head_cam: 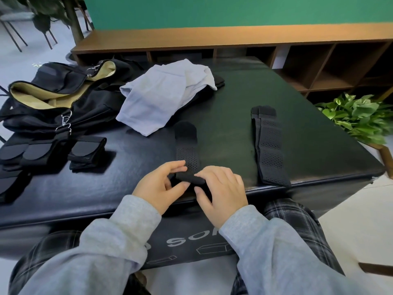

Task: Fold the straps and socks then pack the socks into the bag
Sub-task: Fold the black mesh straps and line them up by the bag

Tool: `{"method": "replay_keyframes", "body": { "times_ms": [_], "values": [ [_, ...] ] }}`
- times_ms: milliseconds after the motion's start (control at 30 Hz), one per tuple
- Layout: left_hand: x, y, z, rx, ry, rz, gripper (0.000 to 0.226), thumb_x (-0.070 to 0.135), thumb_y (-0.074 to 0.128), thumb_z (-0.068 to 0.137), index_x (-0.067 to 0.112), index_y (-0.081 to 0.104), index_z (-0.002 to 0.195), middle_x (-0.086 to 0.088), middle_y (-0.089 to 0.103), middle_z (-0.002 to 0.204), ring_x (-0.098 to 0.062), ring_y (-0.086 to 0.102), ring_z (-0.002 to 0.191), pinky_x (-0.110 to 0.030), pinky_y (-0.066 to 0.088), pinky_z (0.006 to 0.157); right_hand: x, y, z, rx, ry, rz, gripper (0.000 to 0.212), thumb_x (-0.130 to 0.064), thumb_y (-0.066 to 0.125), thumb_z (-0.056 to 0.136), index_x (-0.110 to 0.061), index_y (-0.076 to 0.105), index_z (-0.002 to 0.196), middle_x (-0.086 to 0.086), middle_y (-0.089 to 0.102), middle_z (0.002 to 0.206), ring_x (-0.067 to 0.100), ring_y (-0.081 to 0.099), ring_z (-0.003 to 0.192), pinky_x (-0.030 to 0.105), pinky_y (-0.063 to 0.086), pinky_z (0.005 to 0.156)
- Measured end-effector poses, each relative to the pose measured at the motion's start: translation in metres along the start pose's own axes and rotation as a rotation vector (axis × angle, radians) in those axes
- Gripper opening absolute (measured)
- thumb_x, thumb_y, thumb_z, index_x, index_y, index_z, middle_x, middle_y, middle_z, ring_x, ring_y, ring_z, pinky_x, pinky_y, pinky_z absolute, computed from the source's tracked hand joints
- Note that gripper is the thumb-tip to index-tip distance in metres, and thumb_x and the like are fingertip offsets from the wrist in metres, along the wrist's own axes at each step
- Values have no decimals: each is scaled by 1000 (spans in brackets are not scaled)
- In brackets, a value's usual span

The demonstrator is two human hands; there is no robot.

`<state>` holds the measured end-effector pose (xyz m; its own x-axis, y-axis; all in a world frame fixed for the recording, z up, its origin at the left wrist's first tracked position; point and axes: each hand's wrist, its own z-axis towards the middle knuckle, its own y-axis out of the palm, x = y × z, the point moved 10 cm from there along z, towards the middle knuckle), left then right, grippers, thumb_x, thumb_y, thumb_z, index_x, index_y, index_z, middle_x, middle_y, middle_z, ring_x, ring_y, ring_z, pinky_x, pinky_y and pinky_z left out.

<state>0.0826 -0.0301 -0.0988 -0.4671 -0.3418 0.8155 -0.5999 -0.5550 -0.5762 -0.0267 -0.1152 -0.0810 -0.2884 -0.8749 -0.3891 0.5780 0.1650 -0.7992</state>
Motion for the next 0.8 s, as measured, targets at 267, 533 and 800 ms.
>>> {"method": "replay_keyframes", "body": {
  "times_ms": [267, 533, 800],
  "values": [
    [-11, -7, -2, 76, -62, -163, 38, 41, 73, 70, 40, 47, 97, 6, 63, 90, -16, 57, 68, -34, 50, 68, 15, 2, -3, -85, 149, 229, 10, -33, 55, 91, -26, 55, 97, -22, 55, 87, 6, 43, 86, 22, 31, 82],
    [-17, -11, 4, 112, -115, -37, 31, 22, 70, 81, 24, 38, 76, -15, 58, 70, -31, 58, 68, -29, 47, 53, 12, 0, 0, -66, 139, 202, 15, -21, 61, 90, -22, 63, 105, -27, 48, 81, 3, 41, 87, 22, 30, 82],
    [-9, -10, 6, 65, -123, 96, 22, 29, 66, 84, 35, 45, 80, 5, 47, 54, -13, 56, 49, -25, 45, 59, 11, -3, -1, 53, 96, 131, 26, -24, 60, 79, -21, 63, 104, -9, 64, 98, 17, 62, 84, 27, 41, 74]
  ]
}}
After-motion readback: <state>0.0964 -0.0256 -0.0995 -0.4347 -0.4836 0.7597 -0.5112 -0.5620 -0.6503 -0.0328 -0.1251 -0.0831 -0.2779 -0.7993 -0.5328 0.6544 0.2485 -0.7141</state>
